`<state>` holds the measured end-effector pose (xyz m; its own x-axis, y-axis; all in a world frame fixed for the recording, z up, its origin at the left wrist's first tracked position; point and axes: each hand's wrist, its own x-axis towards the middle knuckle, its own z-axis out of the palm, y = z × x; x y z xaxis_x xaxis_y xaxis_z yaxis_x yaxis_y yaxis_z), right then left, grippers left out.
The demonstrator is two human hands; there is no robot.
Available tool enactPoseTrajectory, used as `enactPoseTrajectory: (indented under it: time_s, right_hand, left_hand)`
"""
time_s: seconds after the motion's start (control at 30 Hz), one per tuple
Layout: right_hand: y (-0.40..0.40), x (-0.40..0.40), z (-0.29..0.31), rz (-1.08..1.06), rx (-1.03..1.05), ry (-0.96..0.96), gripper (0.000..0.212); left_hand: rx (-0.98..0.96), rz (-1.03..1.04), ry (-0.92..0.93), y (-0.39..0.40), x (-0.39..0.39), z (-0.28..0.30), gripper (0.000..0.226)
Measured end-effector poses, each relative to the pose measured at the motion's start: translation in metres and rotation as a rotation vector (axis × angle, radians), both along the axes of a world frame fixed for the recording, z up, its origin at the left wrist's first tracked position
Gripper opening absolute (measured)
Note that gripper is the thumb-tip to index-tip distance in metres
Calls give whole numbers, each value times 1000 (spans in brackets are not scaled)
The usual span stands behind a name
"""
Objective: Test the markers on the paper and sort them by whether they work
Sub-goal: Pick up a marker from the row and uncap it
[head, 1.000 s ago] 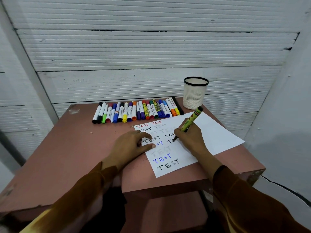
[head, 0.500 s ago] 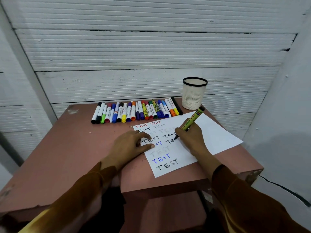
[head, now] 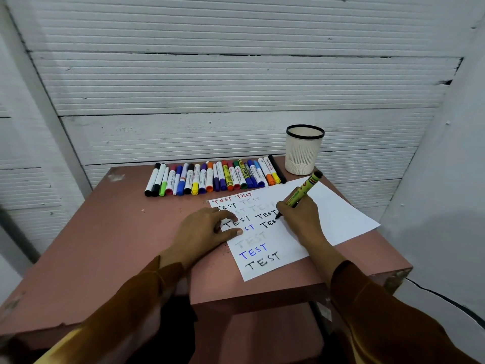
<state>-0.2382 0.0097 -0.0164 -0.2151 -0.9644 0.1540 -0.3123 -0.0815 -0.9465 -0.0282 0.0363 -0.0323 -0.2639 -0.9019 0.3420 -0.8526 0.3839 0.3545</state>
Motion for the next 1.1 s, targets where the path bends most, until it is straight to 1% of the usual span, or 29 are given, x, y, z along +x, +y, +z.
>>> enactPoseTrajectory:
  time_s: [0.17,0.37,0.5,0.63,0.67,0.73,0.8,0.83,0.9,0.97,1.03,1.1]
  right_hand:
    - [1,0,0,-23,-16,12,27]
    - [3,-1,1,-23,-27,-31,27]
    - [2,0,1,-14,7,7,30]
    - [-1,-1,0,-15,34,14,28]
    - [-2,-2,0,-13,39,-17,27]
    - [-4,-6,1,-11,24,-190,24]
    - [-3,-11,4,0,-8,-394,18]
    - [-3,-12,6,11,-17,-460,17]
    - [-3,-10,12,82,-23,-561,19]
    - [-3,0,19,209,-13,-662,17]
    - [-4,14,24,324,20,-782,10]
    - [-4,27,24,388,22,-856,15]
  left_hand:
    - [-6,0,1,-1,1,0,35]
    - [-14,-1,6,-2,0,-1,34]
    - [-15,-12,9,-1,0,0,44]
    - [16,2,-16,1,-1,2,39]
    - [16,12,2,1,-1,2,39]
    - [-2,39,100,2,-2,1,38]
    - [-51,40,233,2,-2,-1,18]
    - [-61,32,273,3,-2,-2,10]
    - [-49,-4,327,3,-1,-5,12]
    - [-28,-33,376,3,0,-4,16]
    - [-91,-30,381,1,1,-2,22]
    - [-130,-6,402,0,4,1,29]
